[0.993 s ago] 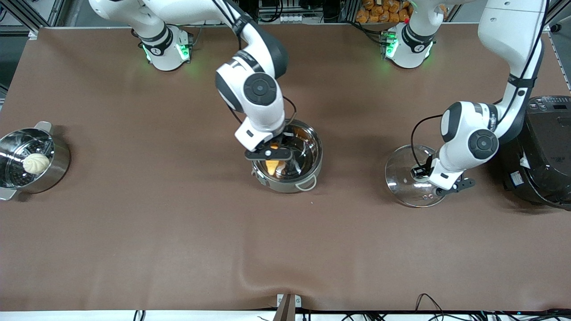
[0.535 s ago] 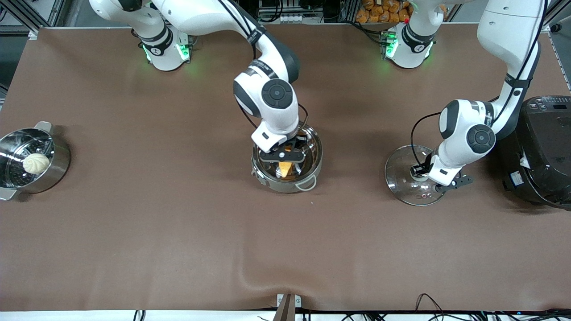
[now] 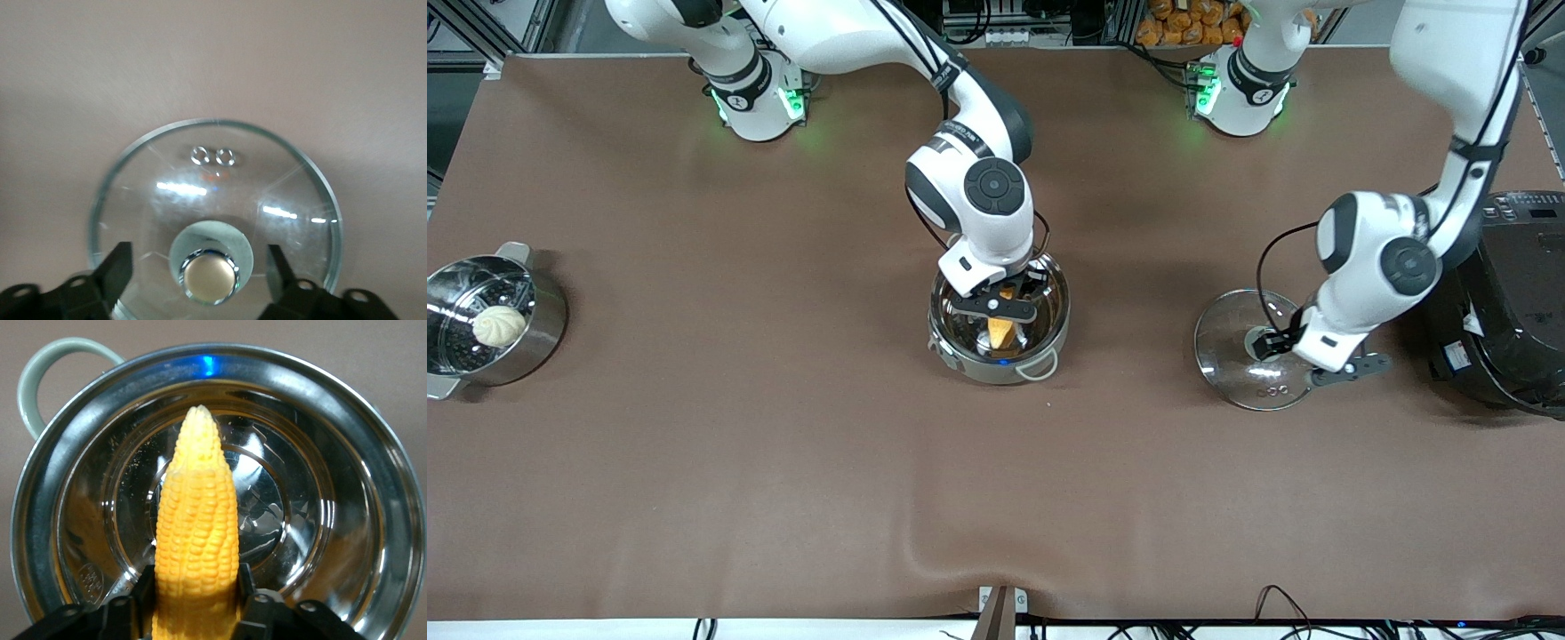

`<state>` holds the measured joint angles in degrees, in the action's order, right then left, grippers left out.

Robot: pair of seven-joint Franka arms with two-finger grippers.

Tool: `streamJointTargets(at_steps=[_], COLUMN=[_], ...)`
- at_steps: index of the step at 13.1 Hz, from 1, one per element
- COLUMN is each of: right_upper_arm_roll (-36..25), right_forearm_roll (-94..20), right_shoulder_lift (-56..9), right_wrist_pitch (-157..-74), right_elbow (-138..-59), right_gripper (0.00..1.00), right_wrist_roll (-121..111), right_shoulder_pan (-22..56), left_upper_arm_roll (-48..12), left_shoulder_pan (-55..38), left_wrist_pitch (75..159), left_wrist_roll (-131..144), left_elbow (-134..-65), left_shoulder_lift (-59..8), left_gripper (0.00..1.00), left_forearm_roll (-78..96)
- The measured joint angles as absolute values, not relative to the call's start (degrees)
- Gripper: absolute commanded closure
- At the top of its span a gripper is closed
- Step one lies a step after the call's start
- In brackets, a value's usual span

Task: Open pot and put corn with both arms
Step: 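Lower the corn into the pot with the right gripper while the left sets lid, then open the right gripper and withdraw both grippers from the pot and lid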

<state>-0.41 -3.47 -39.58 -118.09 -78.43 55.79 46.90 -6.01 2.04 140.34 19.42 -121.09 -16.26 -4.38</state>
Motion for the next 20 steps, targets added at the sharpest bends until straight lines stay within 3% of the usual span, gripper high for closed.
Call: streamJointTargets(at_steps=[4,7,11,16,20], right_upper_arm_roll=[-1.4,-2.2,-2.4,-2.6,-2.7], right_forearm_roll=[-3.2,-3.3,-3.3,-3.5,-3.5], right_shoulder_lift=[-39.6,-37.9,-28.2,-14.6,-7.3], right_wrist_pitch=[-121.0,-120.4,-107.2,-90.6,-87.5], right_elbow=[-78.0,-76.1,-75.8,-76.1,-80.8], right_gripper=[0.0,0.0,0.0,0.0,0.0], right_wrist_roll=[55.3,52.7,45.9,29.4,11.4], right_shoulder_pan=[46.7,43.2,35.0,22.1,8.1], left_upper_arm_roll=[-7.0,-7.4,-7.4,-7.3,-7.5], left_shoulder_pan=[2.3,2.3,2.3,2.5,2.5], left_wrist_pitch=[130.2,116.3,100.7,95.0,92.8], left_wrist_roll=[19.0,19.1,13.5,8.2,7.2], left_elbow=[-118.1,-110.3,-97.9,-92.8,-91.5], left_shoulder_lift=[-5.8,-1.9,-1.3,-1.3,-1.0], left_gripper=[0.0,0.0,0.0,0.0,0.0], left_forearm_roll=[-4.4,-1.9,-1.7,-1.7,-1.7])
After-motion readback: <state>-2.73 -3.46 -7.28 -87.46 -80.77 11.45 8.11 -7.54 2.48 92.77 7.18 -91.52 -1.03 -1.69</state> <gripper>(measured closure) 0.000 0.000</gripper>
